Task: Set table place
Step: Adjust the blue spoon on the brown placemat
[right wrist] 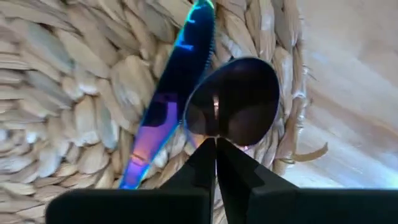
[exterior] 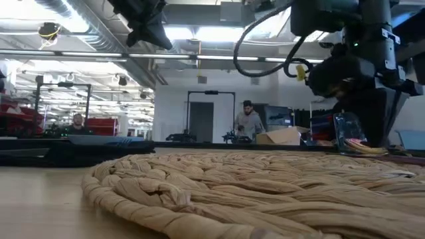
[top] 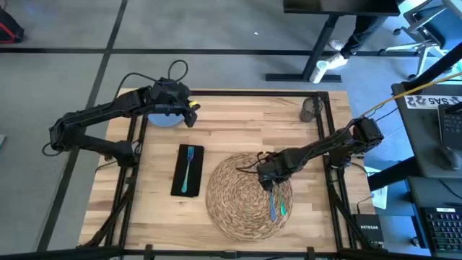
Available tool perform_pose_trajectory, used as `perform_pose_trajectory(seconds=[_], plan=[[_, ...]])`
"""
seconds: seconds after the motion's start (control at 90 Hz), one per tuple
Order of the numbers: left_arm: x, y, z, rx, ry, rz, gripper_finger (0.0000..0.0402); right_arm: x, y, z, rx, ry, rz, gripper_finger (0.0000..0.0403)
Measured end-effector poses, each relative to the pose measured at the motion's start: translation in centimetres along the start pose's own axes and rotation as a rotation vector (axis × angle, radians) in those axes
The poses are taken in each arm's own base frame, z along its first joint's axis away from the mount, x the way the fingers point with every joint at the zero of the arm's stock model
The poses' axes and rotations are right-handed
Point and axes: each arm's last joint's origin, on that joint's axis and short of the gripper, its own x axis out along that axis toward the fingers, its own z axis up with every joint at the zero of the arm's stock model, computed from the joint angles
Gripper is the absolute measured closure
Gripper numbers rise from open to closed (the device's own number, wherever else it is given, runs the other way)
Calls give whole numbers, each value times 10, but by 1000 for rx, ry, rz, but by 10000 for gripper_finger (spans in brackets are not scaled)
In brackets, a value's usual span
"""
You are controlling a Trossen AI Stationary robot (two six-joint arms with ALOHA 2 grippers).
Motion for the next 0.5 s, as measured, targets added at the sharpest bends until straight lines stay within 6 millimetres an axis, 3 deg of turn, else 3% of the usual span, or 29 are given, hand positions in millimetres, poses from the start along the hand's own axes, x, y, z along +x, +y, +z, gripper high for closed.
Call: perform_pose_trajectory(seconds=[0.5], plan=[[0, 1, 0, 1, -2, 7, 402, -15, 10, 14, 49, -143, 42, 403]])
